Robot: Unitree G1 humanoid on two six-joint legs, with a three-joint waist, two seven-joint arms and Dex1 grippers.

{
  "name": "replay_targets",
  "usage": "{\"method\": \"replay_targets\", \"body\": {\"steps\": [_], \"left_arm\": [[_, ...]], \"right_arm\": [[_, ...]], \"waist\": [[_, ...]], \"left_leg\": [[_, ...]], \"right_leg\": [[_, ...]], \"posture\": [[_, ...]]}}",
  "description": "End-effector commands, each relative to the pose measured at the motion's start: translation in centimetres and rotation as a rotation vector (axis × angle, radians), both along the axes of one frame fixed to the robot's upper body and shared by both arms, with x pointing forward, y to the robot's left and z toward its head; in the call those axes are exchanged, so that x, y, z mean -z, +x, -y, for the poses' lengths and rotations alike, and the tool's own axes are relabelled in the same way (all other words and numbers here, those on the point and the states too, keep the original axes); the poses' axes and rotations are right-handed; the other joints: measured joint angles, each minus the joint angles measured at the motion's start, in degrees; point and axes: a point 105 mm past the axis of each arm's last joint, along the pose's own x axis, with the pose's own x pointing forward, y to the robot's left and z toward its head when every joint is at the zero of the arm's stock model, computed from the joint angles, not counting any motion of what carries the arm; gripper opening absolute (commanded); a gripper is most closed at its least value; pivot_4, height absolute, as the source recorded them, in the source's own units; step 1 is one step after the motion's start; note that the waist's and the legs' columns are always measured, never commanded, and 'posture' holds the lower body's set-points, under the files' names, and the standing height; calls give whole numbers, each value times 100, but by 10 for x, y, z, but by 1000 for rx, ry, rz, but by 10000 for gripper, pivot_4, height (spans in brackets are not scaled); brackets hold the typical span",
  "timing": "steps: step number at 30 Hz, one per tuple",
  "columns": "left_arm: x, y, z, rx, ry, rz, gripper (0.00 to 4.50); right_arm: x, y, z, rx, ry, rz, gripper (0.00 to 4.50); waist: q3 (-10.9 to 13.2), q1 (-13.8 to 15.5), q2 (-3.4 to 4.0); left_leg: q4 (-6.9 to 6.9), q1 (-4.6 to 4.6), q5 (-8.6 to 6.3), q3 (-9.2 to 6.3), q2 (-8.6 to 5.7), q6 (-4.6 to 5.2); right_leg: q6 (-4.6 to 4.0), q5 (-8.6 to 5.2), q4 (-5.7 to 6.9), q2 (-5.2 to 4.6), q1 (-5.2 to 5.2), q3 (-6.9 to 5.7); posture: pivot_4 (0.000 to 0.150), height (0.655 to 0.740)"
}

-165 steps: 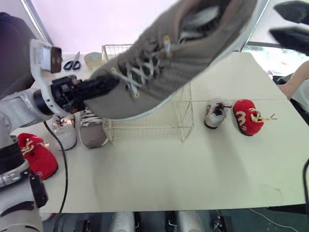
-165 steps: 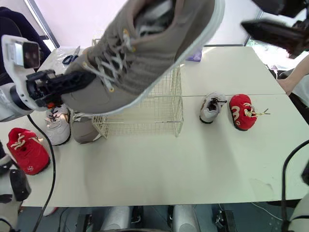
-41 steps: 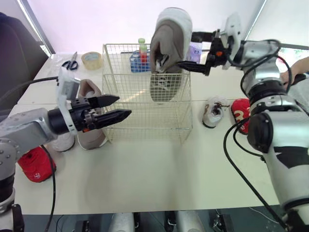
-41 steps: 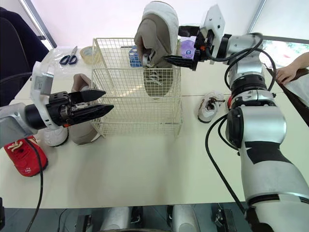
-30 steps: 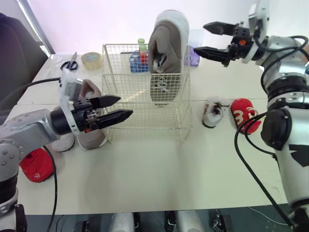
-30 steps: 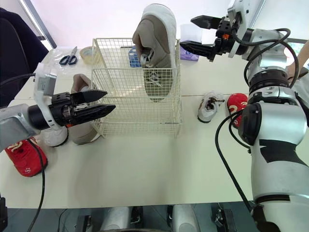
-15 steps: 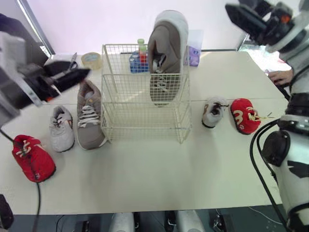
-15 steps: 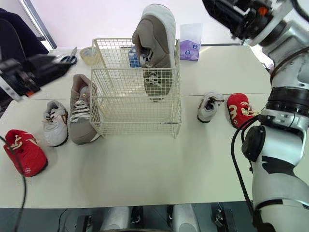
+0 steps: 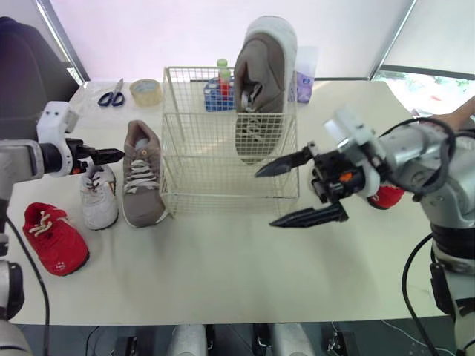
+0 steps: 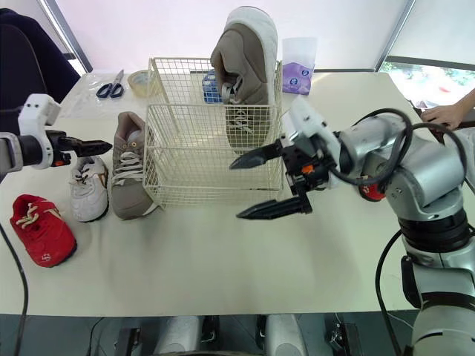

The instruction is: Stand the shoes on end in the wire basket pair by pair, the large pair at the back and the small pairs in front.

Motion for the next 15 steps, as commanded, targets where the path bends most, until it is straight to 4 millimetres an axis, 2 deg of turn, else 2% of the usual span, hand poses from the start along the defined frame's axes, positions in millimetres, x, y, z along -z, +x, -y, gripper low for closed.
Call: {"method": "replay_targets", "body": {"steps": [1, 12, 15], "left_arm": [[-1, 8, 1, 18, 37, -11, 43578], [33, 27, 17, 17, 25, -168, 43578], [43, 32, 19, -23, -1, -188, 35437]], "right_arm": [[-7, -2, -4, 5, 35, 67, 44930], [-6, -2, -4, 39, 30, 64, 44930], [-6, 0, -4, 51, 34, 69, 45000]], "waist": [[0, 9, 0], [0, 29, -3], [-1, 37, -4]], "left_leg": [[1, 0, 0, 0, -1, 0], [10, -3, 0, -2, 1, 1], [12, -3, 0, -3, 1, 1]], "right_leg": [[0, 0, 0, 3, 0, 0], [0, 0, 2, 8, 0, 0], [0, 0, 4, 8, 1, 0]], "posture": [[1500, 7357], [1500, 7357], [1500, 7357]]}}
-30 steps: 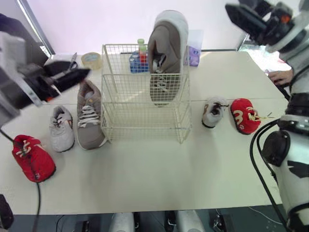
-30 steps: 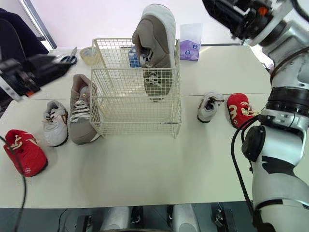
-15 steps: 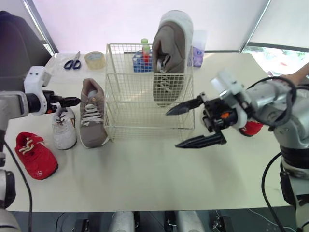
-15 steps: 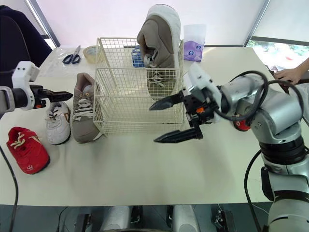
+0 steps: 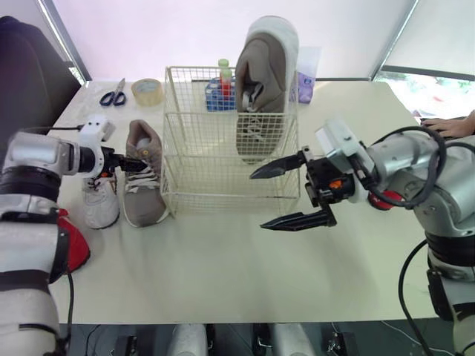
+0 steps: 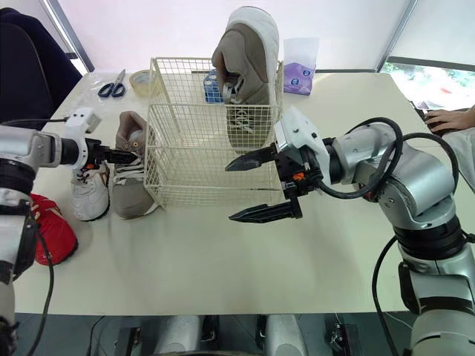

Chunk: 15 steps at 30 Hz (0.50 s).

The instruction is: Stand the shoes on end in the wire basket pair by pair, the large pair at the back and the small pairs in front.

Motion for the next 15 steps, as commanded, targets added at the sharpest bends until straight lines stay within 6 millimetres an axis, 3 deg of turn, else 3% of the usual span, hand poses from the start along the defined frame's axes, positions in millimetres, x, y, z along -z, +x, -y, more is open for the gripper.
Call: {"method": "replay_targets", "body": {"steps": [1, 5, 8, 12, 13, 15], "left_arm": [[6, 3, -6, -48, 1, -9, 31325], [10, 4, -3, -65, -41, -8, 13961], [-6, 8, -7, -108, -104, 58, 5033], [-40, 11, -19, -172, -150, 176, 5033], [-55, 11, -24, -194, -142, 223, 5033], [-107, 8, -36, -236, -125, 378, 5033]], "right_arm": [[-8, -1, 0, 4, 17, 47, 45000], [-6, 3, 2, 30, 5, 56, 45000], [-6, 5, 5, 48, 1, 64, 45000], [-14, 6, 10, 75, 25, 78, 45000], [-18, 7, 12, 92, 39, 73, 45000], [-33, 9, 20, 146, 90, 73, 45000]], "waist": [[-1, 4, 0], [-2, 8, -1], [-3, 10, -2], [3, -8, -13], [8, -9, -21], [18, -20, -50]], "left_leg": [[0, 0, 0, -1, 0, 0], [4, 4, 0, -3, 3, 0], [6, 6, 1, -5, 3, 0], [8, 5, 1, -5, 4, 1], [7, 2, 1, -5, 4, 1], [7, -5, 1, -4, 4, 1]], "right_leg": [[0, 0, 0, 0, 1, 0], [0, 0, 11, -3, 2, 0], [0, 0, 19, -11, 2, -2], [0, 0, 21, -13, 1, -2], [0, 0, 21, -12, -1, -2], [0, 0, 21, -13, -7, -2]], "posture": [[1500, 7357], [1500, 7357], [1500, 7357], [1500, 7357], [1500, 7357], [1500, 7357]]}}
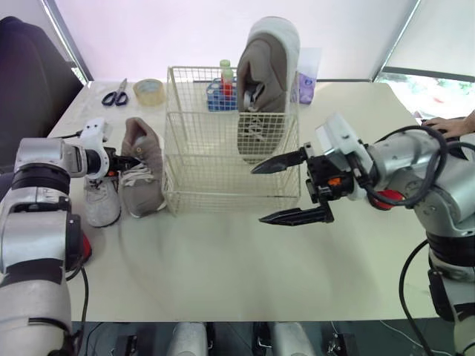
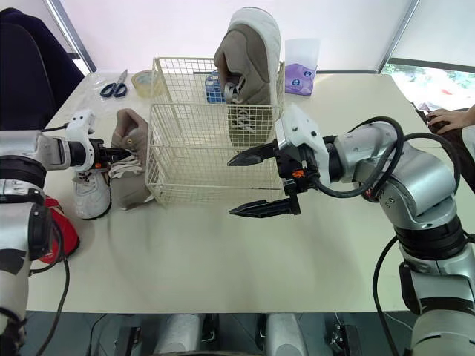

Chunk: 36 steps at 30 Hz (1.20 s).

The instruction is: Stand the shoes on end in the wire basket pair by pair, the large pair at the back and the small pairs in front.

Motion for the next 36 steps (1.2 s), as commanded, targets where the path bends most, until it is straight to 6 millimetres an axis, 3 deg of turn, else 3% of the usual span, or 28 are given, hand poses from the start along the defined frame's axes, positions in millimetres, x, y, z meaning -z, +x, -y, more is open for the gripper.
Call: {"method": "replay_targets", "body": {"steps": [1, 3, 5, 7, 9, 11, 15, 20, 26, 36], "left_arm": [[-113, -1, -18, -72, 42, 339, 5033], [-160, -7, -22, -102, 128, 527, 5033], [-228, -23, -15, -103, 289, 825, 5033], [-277, -39, -4, -143, 326, 1066, 5033], [-311, -55, 22, -82, 281, 1283, 5033], [-321, -66, 57, 40, 318, 1445, 5033], [-305, -64, 113, 174, 327, 1595, 5033], [-278, -47, 153, 219, 317, 1635, 5033], [-249, -27, 168, 231, 342, 1584, 5033], [-190, -18, 164, 168, 344, 1489, 5033]], "right_arm": [[-30, 2, 16, 82, 85, 41, 45000], [-43, 4, 26, 125, 136, 45, 45000], [-67, 2, 38, 152, 243, 55, 45000], [-83, 0, 47, 168, 319, 67, 45000], [-91, 0, 54, 202, 347, 85, 45000], [-95, 1, 60, 237, 358, 94, 45000], [-90, 3, 68, 295, 325, 91, 45000], [-89, 4, 70, 314, 328, 94, 45000], [-88, 4, 72, 338, 323, 101, 45000], [-88, 12, 70, 339, 338, 102, 45000]], "waist": [[4, -15, -36], [2, -14, -38], [2, 0, -38], [2, 19, -38], [1, 52, -40], [-3, 62, -39], [-9, 49, -28], [-8, -23, -28], [-8, -110, -27], [-8, -87, -26]], "left_leg": [[0, -10, 0, -1, 1, 0], [16, -57, 18, -3, 3, -31], [58, -102, 10, 0, 6, -19], [71, -109, 4, 6, 0, -9], [78, -111, 0, 8, -5, -2], [82, -111, -7, 10, -12, 10], [86, -67, -16, 10, -27, 27], [89, -56, -23, 9, -31, 46], [76, -59, -13, 9, -24, 29], [84, -65, -17, 6, -25, 35]], "right_leg": [[0, 0, 0, 0, -7, -2], [-1, 2, 1, 1, -44, -6], [0, 3, 27, -6, -85, -6], [7, 6, 28, -16, -87, -6], [13, 10, 24, -21, -82, -7], [21, 14, 16, -29, -70, -10], [42, 22, 5, -48, -15, -10], [52, 30, -1, -45, -3, -5], [52, 29, -5, -36, -12, -7], [54, 31, -8, -45, -8, -7]], "posture": [[1500, 7357], [1500, 7357], [1500, 7357], [1500, 7357], [1500, 7357], [1500, 7357], [1500, 7357], [1500, 7357], [1500, 7357], [1500, 7357]]}}
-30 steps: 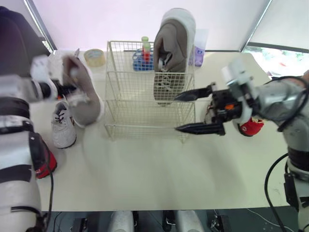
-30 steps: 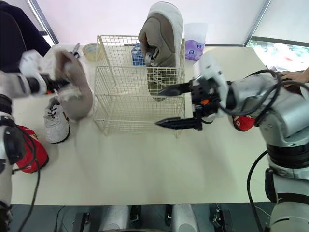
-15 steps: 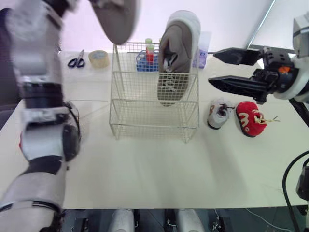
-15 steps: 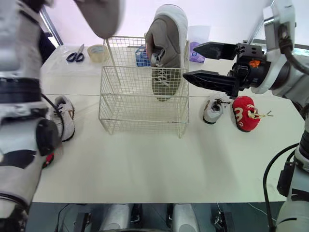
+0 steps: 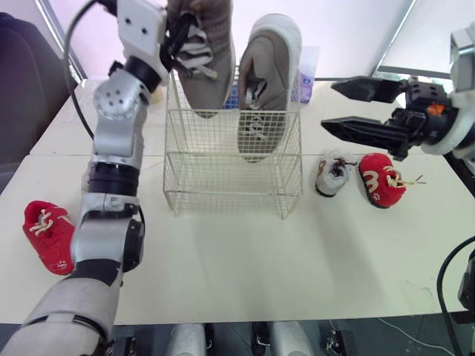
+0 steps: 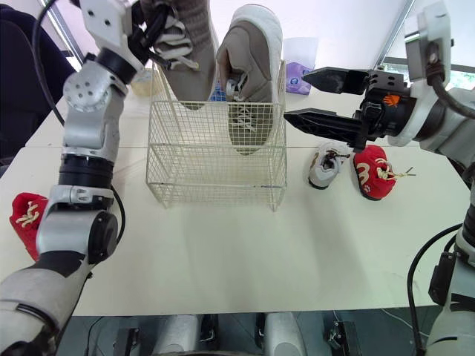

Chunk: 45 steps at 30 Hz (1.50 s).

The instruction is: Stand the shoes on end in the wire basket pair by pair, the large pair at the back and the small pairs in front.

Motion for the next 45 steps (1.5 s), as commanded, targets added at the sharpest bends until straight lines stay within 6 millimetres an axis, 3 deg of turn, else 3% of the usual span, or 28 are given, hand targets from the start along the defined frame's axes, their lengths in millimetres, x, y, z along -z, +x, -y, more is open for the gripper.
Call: {"method": "replay_targets", "body": {"steps": [1, 5, 8, 13, 20, 27, 33, 38, 41, 45], "left_arm": [[-4, -13, -2, -43, -24, 77, 5033], [18, -9, -8, -63, -63, 9, 5033], [18, -13, -11, -49, -75, -8, 17909], [11, -31, -9, 0, -87, -29, 43642], [18, -60, -18, 9, -20, -130, 43642], [24, -55, -37, -54, -39, -216, 43642], [23, -73, -42, 108, -87, -320, 43642], [16, -103, -66, 236, -194, -416, 44546], [33, -125, -58, 311, -146, -532, 44546], [96, -158, -30, 398, 78, -811, 44546]], "right_arm": [[-12, -2, -2, -16, 15, 64, 45000], [-12, 3, -6, -32, 19, 66, 45000], [-11, 6, -7, -36, 18, 67, 45000], [-7, 10, -10, -42, 14, 66, 45000], [-1, 14, -8, -37, 19, 51, 45000], [6, 22, -12, -38, 27, 39, 45000], [9, 24, -9, -30, 26, 26, 45000], [10, 28, 0, 13, 56, 5, 45000], [12, 39, 16, 112, 86, -7, 45000], [31, 65, 44, 332, 209, -39, 45000]], "waist": [[0, -4, 0], [-1, -8, 1], [-1, -10, 1], [-1, -11, 1], [0, -22, 1], [-1, -13, 2], [-1, -20, 2], [-1, -44, 3], [-1, -37, 3], [-4, -15, -2]], "left_leg": [[0, 0, 0, 1, -1, 0], [0, 6, 0, 0, -1, 0], [0, 5, 0, -1, 0, 0], [0, 5, 0, -1, 0, 0], [-1, 5, 1, -2, 1, -2], [0, 11, 1, -5, -1, -2], [0, 10, 2, -5, -1, -3], [-1, 13, 3, -7, 4, -7], [-1, 15, 4, -8, 5, -9], [0, 20, 4, -7, -2, -9]], "right_leg": [[0, 0, 0, -1, 0, 0], [0, 0, 2, -1, 5, 0], [0, 0, 2, 0, 4, -1], [0, 0, 2, -2, 4, -1], [0, 0, 1, -2, 4, 0], [0, 0, 1, 0, 11, 0], [0, 0, 2, -1, 10, -1], [0, 0, 2, -5, 10, 1], [0, 0, 3, -6, 13, 4], [0, -1, 1, -8, 20, 5]], "posture": [[1500, 7357], [1500, 7357], [1500, 7357], [1500, 7357], [1500, 7357], [1500, 7357], [1500, 7357], [1500, 7357], [1500, 7357], [1500, 7357]]}}
